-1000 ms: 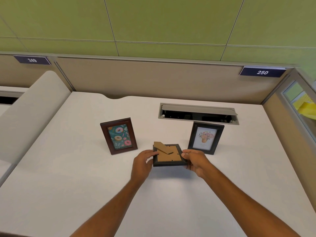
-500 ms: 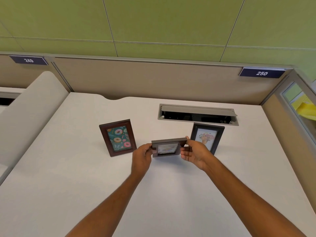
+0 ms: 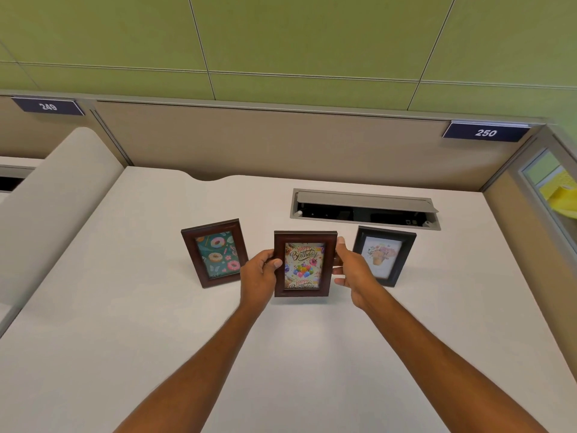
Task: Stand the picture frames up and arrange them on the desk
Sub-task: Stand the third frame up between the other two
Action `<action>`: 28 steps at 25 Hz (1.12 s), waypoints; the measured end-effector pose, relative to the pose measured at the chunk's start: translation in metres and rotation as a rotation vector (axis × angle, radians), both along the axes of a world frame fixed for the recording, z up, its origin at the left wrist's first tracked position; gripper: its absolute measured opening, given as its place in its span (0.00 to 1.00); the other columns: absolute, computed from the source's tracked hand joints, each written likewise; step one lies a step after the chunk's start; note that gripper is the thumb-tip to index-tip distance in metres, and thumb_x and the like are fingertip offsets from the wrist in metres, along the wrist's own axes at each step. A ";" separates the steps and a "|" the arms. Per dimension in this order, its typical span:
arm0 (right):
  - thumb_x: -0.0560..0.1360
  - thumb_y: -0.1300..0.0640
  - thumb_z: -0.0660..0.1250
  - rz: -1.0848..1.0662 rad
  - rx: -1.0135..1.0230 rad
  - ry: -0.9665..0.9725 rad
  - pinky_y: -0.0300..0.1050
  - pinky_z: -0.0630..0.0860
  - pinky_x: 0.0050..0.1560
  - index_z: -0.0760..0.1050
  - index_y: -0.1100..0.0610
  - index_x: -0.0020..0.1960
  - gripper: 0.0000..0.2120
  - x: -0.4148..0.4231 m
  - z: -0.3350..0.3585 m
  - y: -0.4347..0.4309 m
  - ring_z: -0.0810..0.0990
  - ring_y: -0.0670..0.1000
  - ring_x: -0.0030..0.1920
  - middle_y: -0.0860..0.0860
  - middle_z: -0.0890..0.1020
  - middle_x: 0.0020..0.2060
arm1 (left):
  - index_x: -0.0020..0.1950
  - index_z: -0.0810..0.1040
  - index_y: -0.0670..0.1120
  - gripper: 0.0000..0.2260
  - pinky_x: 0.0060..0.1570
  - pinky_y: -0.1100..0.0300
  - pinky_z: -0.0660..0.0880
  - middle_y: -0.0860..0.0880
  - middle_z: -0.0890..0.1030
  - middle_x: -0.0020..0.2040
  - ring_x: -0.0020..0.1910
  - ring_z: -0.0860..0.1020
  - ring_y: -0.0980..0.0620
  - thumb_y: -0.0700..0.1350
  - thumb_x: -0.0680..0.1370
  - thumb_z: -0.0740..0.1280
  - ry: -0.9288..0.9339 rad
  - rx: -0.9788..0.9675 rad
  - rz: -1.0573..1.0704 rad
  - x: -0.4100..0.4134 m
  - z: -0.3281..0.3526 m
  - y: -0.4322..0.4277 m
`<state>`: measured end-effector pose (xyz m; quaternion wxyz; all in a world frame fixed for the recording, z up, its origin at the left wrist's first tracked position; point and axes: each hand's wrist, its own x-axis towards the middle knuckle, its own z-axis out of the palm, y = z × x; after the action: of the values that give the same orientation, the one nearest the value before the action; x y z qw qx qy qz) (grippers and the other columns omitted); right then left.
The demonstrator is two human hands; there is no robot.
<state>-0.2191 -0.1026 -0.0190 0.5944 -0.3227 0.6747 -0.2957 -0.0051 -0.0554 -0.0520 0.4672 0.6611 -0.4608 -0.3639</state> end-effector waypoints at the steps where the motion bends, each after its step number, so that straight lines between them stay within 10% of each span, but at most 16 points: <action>1: 0.83 0.32 0.55 0.004 0.002 -0.007 0.55 0.77 0.59 0.80 0.52 0.60 0.27 0.003 -0.001 -0.001 0.82 0.54 0.55 0.52 0.84 0.56 | 0.64 0.86 0.40 0.12 0.47 0.70 0.81 0.47 0.89 0.55 0.53 0.86 0.54 0.35 0.84 0.66 0.018 0.005 0.004 0.000 0.000 -0.001; 5: 0.81 0.27 0.48 0.041 -0.003 -0.053 0.64 0.72 0.72 0.79 0.48 0.61 0.32 0.012 -0.007 -0.007 0.80 0.56 0.61 0.52 0.83 0.59 | 0.64 0.86 0.41 0.12 0.50 0.63 0.84 0.46 0.89 0.55 0.55 0.87 0.50 0.35 0.85 0.65 0.081 0.039 -0.001 0.002 -0.003 -0.009; 17: 0.78 0.23 0.47 -0.003 0.074 -0.126 0.60 0.78 0.65 0.81 0.46 0.62 0.36 0.021 -0.029 -0.027 0.85 0.56 0.57 0.53 0.86 0.57 | 0.65 0.84 0.41 0.12 0.61 0.45 0.85 0.45 0.89 0.58 0.61 0.86 0.45 0.36 0.86 0.64 0.134 0.144 -0.029 0.008 -0.023 -0.030; 28: 0.79 0.25 0.49 -0.050 0.053 -0.243 0.62 0.77 0.68 0.83 0.44 0.60 0.33 0.022 -0.042 -0.040 0.85 0.56 0.61 0.51 0.87 0.59 | 0.64 0.83 0.43 0.12 0.61 0.48 0.82 0.45 0.88 0.57 0.63 0.84 0.41 0.35 0.85 0.63 0.127 0.160 -0.050 0.010 -0.025 -0.046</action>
<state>-0.1970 -0.1427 -0.0609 0.6726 -0.2518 0.6130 -0.3293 0.0050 -0.1019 -0.0774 0.4319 0.6604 -0.4159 -0.4520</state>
